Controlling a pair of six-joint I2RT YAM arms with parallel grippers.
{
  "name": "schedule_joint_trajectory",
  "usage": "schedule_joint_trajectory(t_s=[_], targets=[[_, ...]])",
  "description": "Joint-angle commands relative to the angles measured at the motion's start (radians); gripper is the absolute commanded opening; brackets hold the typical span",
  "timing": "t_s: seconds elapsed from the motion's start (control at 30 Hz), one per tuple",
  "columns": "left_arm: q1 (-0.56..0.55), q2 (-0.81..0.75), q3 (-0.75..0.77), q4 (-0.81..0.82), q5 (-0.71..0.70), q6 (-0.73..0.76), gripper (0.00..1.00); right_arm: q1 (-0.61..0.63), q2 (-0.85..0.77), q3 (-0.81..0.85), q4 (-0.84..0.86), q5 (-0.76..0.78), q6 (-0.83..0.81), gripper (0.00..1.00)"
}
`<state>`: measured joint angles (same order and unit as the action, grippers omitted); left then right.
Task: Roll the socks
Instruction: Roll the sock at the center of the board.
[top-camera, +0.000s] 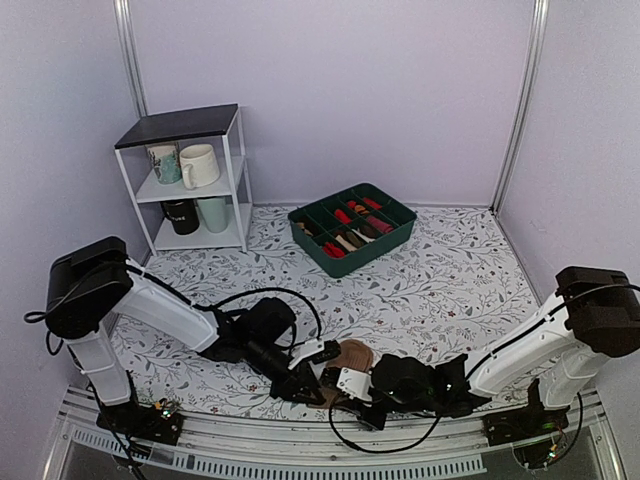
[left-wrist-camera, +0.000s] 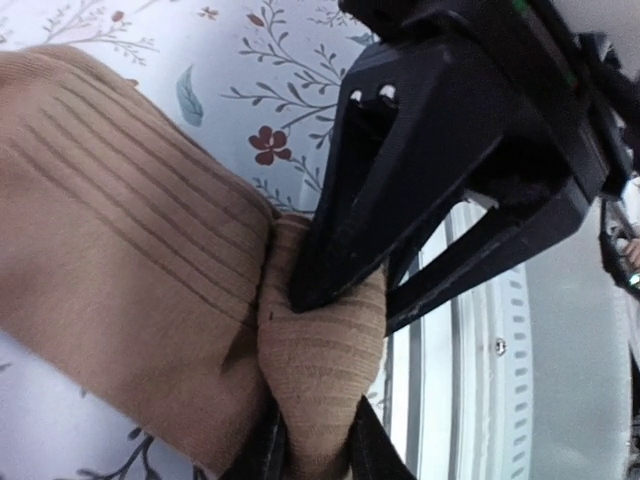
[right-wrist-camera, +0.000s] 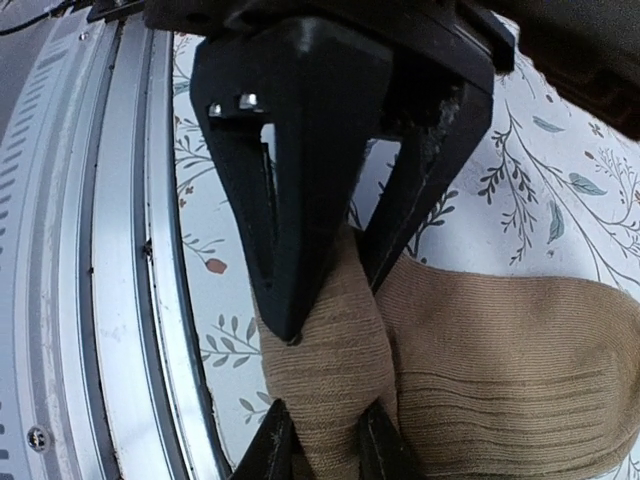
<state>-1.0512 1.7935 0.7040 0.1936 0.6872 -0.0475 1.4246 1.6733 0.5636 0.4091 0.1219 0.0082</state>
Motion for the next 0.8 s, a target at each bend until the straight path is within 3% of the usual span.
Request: schedule_joint_trajectory(t_s=[0.0, 0.03, 0.07, 0.17, 0.2, 0.27, 0.3, 0.5, 0.77], targets=[[-0.007, -0.099, -0.062, -0.002, -0.147, 0.046, 0.23, -0.013, 0.054, -0.047, -0.133, -0.117, 0.120, 0.15], [-0.006, -0.129, -0.077, 0.019, -0.163, 0.056, 0.29, -0.022, 0.045, -0.056, -0.133, -0.129, 0.132, 0.15], [-0.006, -0.171, -0.095, 0.038, -0.175, 0.065, 0.44, -0.032, 0.034, -0.069, -0.130, -0.149, 0.147, 0.15], [-0.012, -0.269, -0.156, 0.106, -0.187, 0.103, 0.49, -0.090, 0.016, -0.081, -0.129, -0.284, 0.173, 0.15], [-0.020, -0.297, -0.177, 0.127, -0.194, 0.124, 0.56, -0.118, 0.014, -0.082, -0.134, -0.326, 0.177, 0.15], [-0.042, -0.343, -0.201, 0.143, -0.221, 0.173, 0.79, -0.155, 0.008, -0.079, -0.147, -0.400, 0.199, 0.15], [-0.053, -0.353, -0.210, 0.150, -0.232, 0.197, 0.96, -0.175, 0.008, -0.078, -0.153, -0.438, 0.207, 0.15], [-0.074, -0.294, -0.222, 0.210, -0.249, 0.252, 0.99, -0.287, 0.076, -0.060, -0.179, -0.628, 0.305, 0.16], [-0.105, -0.202, -0.176, 0.194, -0.265, 0.312, 0.99, -0.310, 0.151, -0.018, -0.200, -0.675, 0.356, 0.16]])
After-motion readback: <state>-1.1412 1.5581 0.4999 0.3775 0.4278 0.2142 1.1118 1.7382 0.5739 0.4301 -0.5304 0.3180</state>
